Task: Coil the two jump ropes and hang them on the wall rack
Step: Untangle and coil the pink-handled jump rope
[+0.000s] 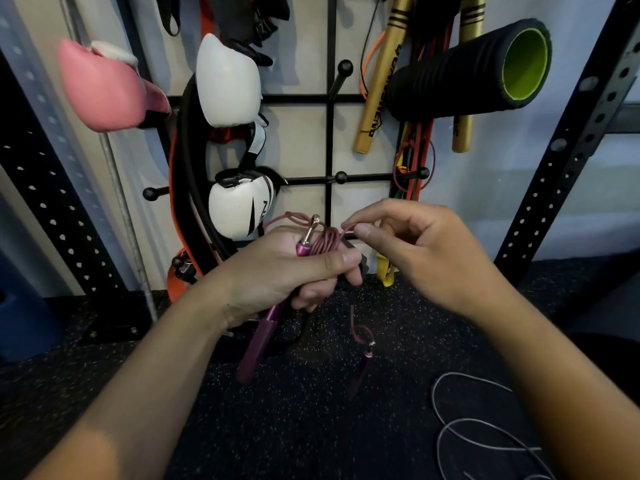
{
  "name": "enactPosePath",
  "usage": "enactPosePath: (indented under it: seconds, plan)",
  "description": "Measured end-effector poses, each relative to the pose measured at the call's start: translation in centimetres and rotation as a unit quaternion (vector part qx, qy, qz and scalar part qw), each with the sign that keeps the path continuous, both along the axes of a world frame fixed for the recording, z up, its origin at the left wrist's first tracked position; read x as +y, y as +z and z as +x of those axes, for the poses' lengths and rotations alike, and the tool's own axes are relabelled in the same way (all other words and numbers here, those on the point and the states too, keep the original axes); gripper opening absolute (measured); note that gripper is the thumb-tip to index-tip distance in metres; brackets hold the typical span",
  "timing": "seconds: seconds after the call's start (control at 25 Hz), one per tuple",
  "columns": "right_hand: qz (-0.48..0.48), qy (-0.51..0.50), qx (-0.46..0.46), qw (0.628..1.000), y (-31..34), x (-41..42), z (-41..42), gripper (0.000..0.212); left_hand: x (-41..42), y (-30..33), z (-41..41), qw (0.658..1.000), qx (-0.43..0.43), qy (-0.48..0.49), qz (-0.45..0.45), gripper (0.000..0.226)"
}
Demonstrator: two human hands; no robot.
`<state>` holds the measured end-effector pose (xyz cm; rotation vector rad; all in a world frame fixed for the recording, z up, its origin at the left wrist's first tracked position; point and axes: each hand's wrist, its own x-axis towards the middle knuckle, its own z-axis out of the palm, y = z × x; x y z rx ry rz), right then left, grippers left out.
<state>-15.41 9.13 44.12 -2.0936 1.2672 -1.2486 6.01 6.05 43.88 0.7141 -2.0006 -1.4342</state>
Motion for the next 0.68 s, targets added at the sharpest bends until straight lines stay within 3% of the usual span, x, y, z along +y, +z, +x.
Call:
enactPosePath:
  seconds: [0.08, 0.24, 0.36, 0.44, 0.52, 0.56, 0.6, 0.68]
  plan:
    - [-0.02, -0.019, -0.053, 0.998, 0.1, 0.0, -0.1, 0.014, 0.3, 0.4, 0.2, 0.999, -0.009, -0.02, 0.025, 0.025]
    - [-0.029, -0.09, -0.131, 0.987, -0.6, -0.8, -0.9, 0.046, 0.8, 1.5, 1.0, 0.988, -0.007, -0.132, 0.075, 0.027]
    - [0.108, -0.044, -0.177, 0.977, -2.5, -1.3, -0.4, 0.045, 1.4, 2.1, 0.4, 0.937, 0.231, -0.208, 0.162, 0.026]
    - [0.194, -0.009, -0.137, 0.971, -4.2, -1.1, 0.7, 0.043, 1.5, 2.7, -0.2, 0.872, 0.408, -0.159, 0.219, 0.03]
    - [0.241, 0.055, -0.097, 0.964, -5.2, -0.5, 2.1, 0.037, 1.1, 3.1, -0.4, 0.823, 0.517, -0.048, 0.231, 0.034]
    - [0.253, 0.094, -0.087, 0.959, -5.3, -0.2, 2.8, 0.036, 0.8, 3.2, -0.2, 0.83, 0.52, 0.034, 0.199, 0.033]
    - [0.255, 0.122, -0.074, 0.956, -5.2, 0.1, 3.3, 0.033, 0.6, 3.2, -0.1, 0.86, 0.476, 0.118, 0.141, 0.032]
    - [0.229, 0.132, -0.029, 0.964, -4.3, 0.5, 3.7, 0.028, 0.4, 2.5, 0.0, 0.934, 0.252, 0.25, -0.028, 0.029]
